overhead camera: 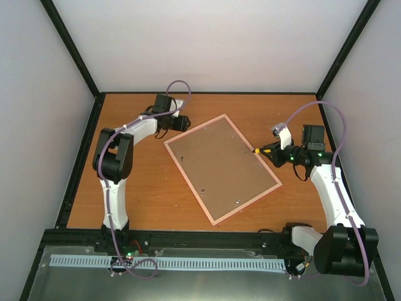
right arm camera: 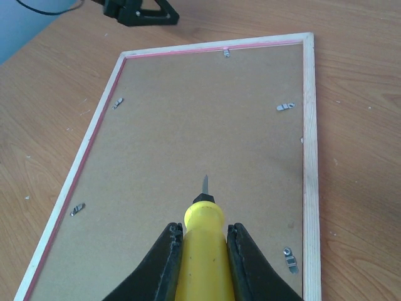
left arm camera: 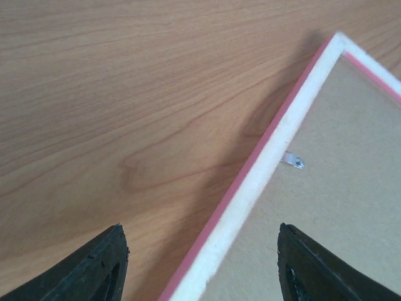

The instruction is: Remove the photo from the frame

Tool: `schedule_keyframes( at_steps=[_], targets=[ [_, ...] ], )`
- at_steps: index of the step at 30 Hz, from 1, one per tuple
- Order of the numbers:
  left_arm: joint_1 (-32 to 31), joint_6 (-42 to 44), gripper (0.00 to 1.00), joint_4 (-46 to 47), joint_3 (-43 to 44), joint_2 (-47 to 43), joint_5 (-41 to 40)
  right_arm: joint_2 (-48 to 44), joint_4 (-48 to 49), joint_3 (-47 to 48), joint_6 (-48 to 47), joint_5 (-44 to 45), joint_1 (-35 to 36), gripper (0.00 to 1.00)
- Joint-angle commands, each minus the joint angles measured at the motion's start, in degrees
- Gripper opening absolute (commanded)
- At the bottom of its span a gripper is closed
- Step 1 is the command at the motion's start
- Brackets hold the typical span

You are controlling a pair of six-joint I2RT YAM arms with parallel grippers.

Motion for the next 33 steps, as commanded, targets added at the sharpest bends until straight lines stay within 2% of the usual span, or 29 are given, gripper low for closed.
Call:
schedule_keyframes(
  at_steps=[1, 7, 14, 19, 26, 33],
  targets=[
    [-0.12, 6.23, 0.66, -4.98, 6.56, 5.69, 3.2, -1.01, 0.37, 0.57, -0.42, -0.92, -0.14, 0.03],
    [-0.17, 7.32, 0.62, -4.26, 6.12, 6.93, 4.57, 0.19, -0.35, 0.94, -0.88, -1.8, -0.1, 0.03],
    [-1.65, 7.58, 0.54, -3.75, 1.55, 5.24, 5.38, 0.48, -0.45, 1.11, -0.91, -1.95, -0.1, 0.03],
    [-2.96, 5.24, 0.44, -5.7, -1.15, 4.9, -4.07, 0.44, -0.55, 1.03, -0.9, -2.06, -0.13, 0.03],
    [-2.93, -0.88, 0.3, -5.09, -9.53, 0.14, -7.92, -0.2, -0.53, 1.02, -0.91, -1.88, -0.14, 0.03],
    [-2.62, -8.65, 0.26, -5.51, -19.87, -6.17, -11.6, -0.92, -0.54, 0.85, -0.89, -1.93, -0.11, 0.03]
  ],
)
